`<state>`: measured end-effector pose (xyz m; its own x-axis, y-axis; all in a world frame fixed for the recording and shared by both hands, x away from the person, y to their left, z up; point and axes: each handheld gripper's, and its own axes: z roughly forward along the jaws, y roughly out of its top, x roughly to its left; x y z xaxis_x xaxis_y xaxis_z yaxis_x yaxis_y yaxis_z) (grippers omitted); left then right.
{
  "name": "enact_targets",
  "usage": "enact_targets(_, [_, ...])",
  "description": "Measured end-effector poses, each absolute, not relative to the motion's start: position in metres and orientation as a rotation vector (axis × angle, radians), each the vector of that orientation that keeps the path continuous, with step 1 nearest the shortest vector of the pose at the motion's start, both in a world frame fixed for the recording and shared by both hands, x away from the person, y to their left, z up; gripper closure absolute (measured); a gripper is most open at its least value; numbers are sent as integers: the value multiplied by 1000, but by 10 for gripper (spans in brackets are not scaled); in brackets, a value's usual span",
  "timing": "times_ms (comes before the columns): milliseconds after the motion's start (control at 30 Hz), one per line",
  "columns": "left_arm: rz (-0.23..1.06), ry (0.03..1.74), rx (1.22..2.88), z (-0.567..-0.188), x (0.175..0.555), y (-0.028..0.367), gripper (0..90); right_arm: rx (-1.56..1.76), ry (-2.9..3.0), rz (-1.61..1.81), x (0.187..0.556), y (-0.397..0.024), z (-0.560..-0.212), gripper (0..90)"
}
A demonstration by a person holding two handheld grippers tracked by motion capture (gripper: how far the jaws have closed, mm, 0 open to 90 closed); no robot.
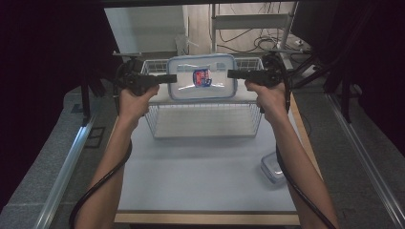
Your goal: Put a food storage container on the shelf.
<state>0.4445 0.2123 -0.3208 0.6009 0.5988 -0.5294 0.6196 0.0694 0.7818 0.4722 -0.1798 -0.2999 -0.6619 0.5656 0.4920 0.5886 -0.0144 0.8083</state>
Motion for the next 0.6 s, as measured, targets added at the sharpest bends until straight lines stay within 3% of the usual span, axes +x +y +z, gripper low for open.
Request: enact_targets(600, [30, 1083, 1599, -317, 450, 206, 496, -1328, -2153, -1818, 487, -178, -308, 485])
